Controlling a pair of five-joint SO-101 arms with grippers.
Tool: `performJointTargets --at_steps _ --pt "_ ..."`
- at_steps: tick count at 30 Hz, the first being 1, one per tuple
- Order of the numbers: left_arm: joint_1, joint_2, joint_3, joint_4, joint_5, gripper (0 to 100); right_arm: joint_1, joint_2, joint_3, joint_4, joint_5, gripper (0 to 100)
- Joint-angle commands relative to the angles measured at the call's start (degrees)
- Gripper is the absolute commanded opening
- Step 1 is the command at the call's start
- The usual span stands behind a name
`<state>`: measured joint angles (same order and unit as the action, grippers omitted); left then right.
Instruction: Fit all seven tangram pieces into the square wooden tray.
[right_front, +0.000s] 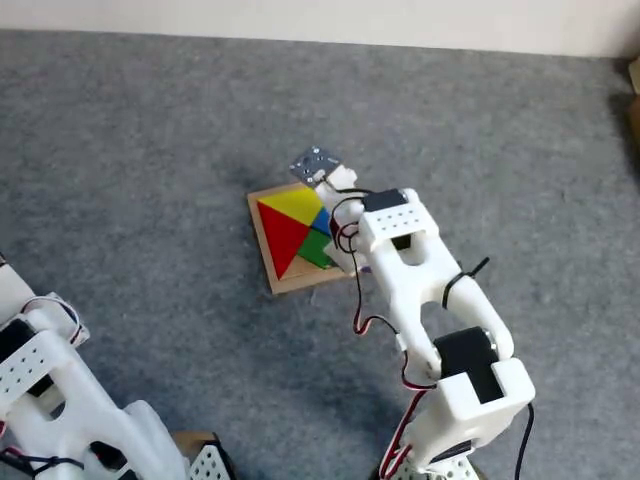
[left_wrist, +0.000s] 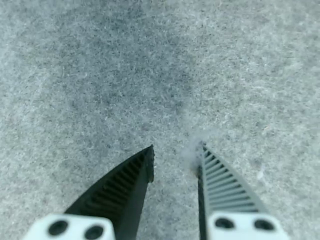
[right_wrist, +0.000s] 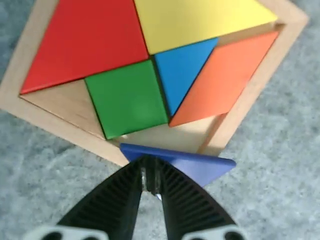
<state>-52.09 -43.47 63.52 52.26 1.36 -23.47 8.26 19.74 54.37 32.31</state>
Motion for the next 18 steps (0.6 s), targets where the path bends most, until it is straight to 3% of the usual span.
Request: performJointTargets --at_steps 1,5,9,18 --pt "1.45 -1.27 -1.1 -0.88 0.62 15 0.92 0.13 -2.51 1.01 -0.18 0.5" --pt "1.45 -1.27 -1.1 -0.88 0.62 15 2.77 0.22 -10.42 3.47 -8.62 0.5" --pt "1.45 -1.27 -1.1 -0.88 0.62 15 4.53 0.22 -16.84 8.22 -12.48 0.5" --pt "1.45 -1.27 -1.1 -0.88 0.62 15 6.99 3.12 -13.85 7.25 -13.54 0.5"
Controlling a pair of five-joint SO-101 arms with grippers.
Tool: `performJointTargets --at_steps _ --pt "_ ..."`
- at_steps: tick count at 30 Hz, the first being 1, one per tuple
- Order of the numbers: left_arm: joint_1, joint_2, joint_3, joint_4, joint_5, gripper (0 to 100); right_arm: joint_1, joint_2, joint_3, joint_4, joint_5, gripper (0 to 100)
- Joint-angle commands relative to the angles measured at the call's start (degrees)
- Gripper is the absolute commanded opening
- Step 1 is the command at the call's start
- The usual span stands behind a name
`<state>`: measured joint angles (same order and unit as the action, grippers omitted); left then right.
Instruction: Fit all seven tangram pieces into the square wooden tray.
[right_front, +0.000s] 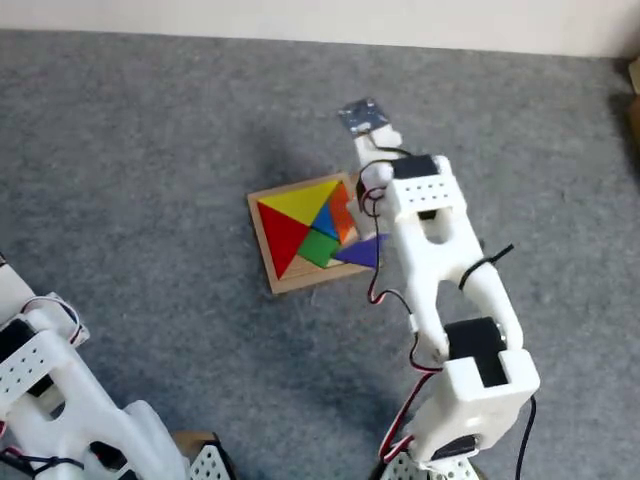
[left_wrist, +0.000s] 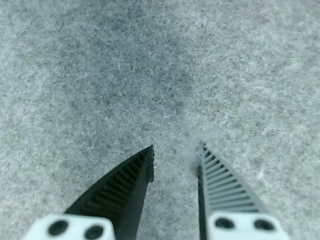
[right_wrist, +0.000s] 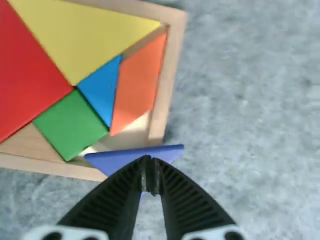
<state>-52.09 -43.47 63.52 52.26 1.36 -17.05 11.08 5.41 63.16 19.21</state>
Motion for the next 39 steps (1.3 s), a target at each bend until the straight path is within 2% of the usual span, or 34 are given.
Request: performJointTargets --at_steps 1,14,17,21,27,33,39 --pt "1.45 -1.27 -1.1 -0.88 0.62 15 0.57 1.01 1.19 -2.15 -0.26 0.5" --pt "1.45 -1.27 -1.1 -0.88 0.62 15 -2.15 7.69 -1.54 -2.86 0.0 0.5" --pt "1.45 -1.27 -1.1 -0.88 0.62 15 -4.0 7.78 -1.36 -2.95 3.69 0.5" --pt "1.45 -1.27 -1.1 -0.88 0.62 15 -6.02 7.78 -1.27 -6.64 5.01 0.5" --pt "1.45 -1.27 -1.1 -0.88 0.62 15 -6.02 7.78 -1.19 -7.6 9.05 0.5" --pt "1.45 -1.27 -1.1 -0.88 0.62 15 -4.18 7.16 -1.45 -7.6 9.41 0.5" --pt "1.45 -1.45 -1.1 -0.88 0.62 15 -1.89 4.0 -4.18 -1.8 8.62 0.5"
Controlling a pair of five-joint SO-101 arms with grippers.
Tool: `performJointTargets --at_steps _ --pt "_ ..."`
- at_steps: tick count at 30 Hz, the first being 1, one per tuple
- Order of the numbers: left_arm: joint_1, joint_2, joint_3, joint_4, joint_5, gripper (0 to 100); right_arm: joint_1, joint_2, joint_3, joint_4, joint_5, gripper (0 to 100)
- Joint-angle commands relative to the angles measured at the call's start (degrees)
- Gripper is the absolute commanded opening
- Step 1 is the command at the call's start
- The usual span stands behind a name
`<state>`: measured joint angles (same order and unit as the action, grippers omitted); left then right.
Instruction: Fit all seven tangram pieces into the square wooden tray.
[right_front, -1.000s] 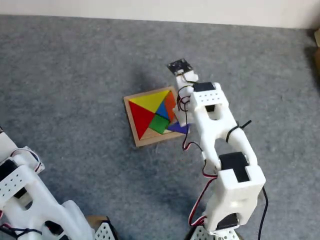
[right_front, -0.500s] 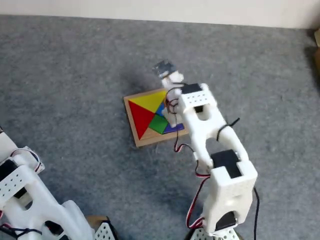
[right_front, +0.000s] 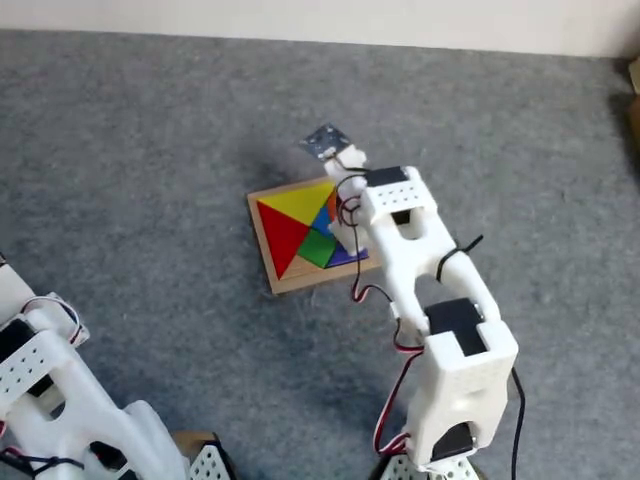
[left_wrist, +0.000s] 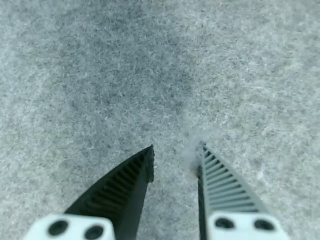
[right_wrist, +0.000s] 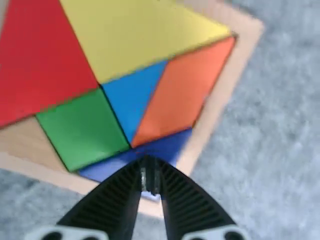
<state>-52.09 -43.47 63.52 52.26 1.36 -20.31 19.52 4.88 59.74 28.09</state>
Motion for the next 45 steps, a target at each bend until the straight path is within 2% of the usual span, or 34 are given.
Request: performJointTargets --at_steps 1,5,9,14,24,29,41,45 --pt "1.54 -1.54 -1.1 -0.88 0.62 15 1.36 -6.29 -4.09 1.89 -1.58 0.5" --pt "1.89 -1.63 -1.1 -0.88 0.62 15 1.45 -15.87 0.4 2.15 -5.1 0.5" --pt "5.58 -1.71 -1.1 -0.7 0.35 14 1.45 -27.3 9.1 1.89 -5.63 0.5" --pt "14.29 -2.77 -3.03 -0.44 -2.99 2 2.24 -39.25 20.26 1.8 -7.12 0.5" --pt "30.11 -27.3 -2.95 7.74 -3.43 1 10.33 -57.01 38.81 1.71 -7.12 0.5" --pt "36.26 -35.21 1.27 8.26 -3.43 1 11.12 -65.71 46.9 1.71 -7.12 0.5" --pt "37.76 -46.29 12.26 8.26 -3.69 1 10.77 -83.91 62.11 1.71 -7.47 0.5" --pt "37.76 -51.56 16.92 8.26 -3.69 1 10.77 -88.57 65.45 1.71 -16.79 0.5"
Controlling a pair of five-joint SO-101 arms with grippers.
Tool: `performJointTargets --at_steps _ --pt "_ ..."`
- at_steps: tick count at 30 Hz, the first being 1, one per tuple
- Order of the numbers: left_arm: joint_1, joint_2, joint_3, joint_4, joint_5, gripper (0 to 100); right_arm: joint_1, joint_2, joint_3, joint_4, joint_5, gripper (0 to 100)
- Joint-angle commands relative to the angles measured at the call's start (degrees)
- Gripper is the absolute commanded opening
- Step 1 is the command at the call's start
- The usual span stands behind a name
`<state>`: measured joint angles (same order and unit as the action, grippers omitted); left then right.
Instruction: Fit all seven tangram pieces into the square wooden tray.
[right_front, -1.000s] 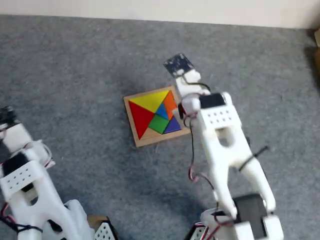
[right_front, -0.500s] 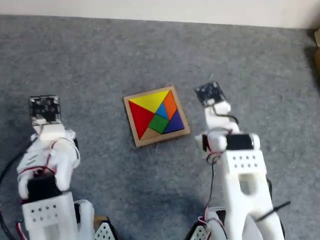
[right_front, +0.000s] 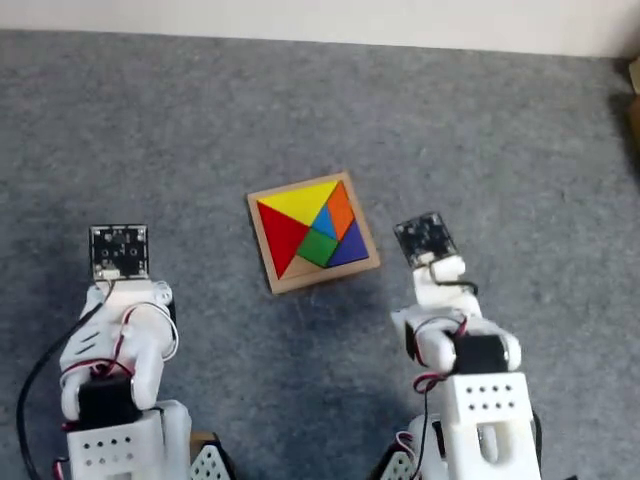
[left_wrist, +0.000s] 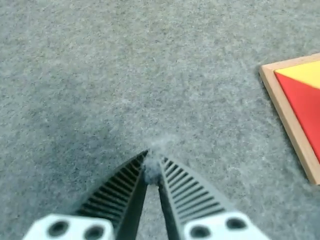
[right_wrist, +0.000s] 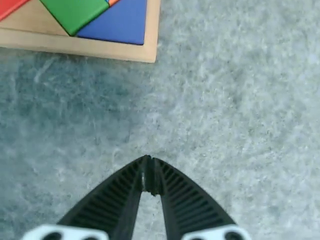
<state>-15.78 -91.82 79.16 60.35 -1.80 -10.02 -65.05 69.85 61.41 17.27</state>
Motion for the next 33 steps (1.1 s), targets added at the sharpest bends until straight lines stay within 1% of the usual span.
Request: performJointTargets --at_steps 1,2,7,11,17,21,26,28,31,33 --pt "1.45 -4.7 2.51 0.26 -0.53 1 0.48 -5.41 1.01 0.04 -8.0 0.5" --pt "1.45 -6.37 3.82 0.35 -0.53 1 0.48 -6.9 1.71 0.04 -9.14 0.5" --pt "1.45 -13.67 9.1 0.53 -0.53 1 0.48 -15.6 7.16 -0.04 -9.67 0.5" --pt "1.36 -12.53 10.68 0.62 -0.53 1 0.48 -24.92 13.58 -0.57 -14.07 0.5" --pt "1.36 -12.53 13.32 0.35 -0.53 1 0.57 -40.84 25.63 -1.27 -14.77 0.5" --pt "1.36 -12.53 16.31 0.35 -0.53 1 0.57 -38.9 30.02 -1.63 -14.68 0.5" --pt "1.45 -12.53 17.98 0.35 -0.62 1 0.75 -38.55 31.34 -1.01 -14.42 0.5" --pt "1.45 -12.53 17.98 0.53 -0.62 1 0.84 -38.29 31.34 1.63 -14.42 0.5" --pt "1.19 -12.35 17.98 0.62 -0.53 1 0.84 -38.81 31.34 8.84 -14.42 0.5" --pt "1.1 -12.09 17.98 0.62 -0.53 1 0.75 -38.81 31.25 9.63 -14.42 0.5"
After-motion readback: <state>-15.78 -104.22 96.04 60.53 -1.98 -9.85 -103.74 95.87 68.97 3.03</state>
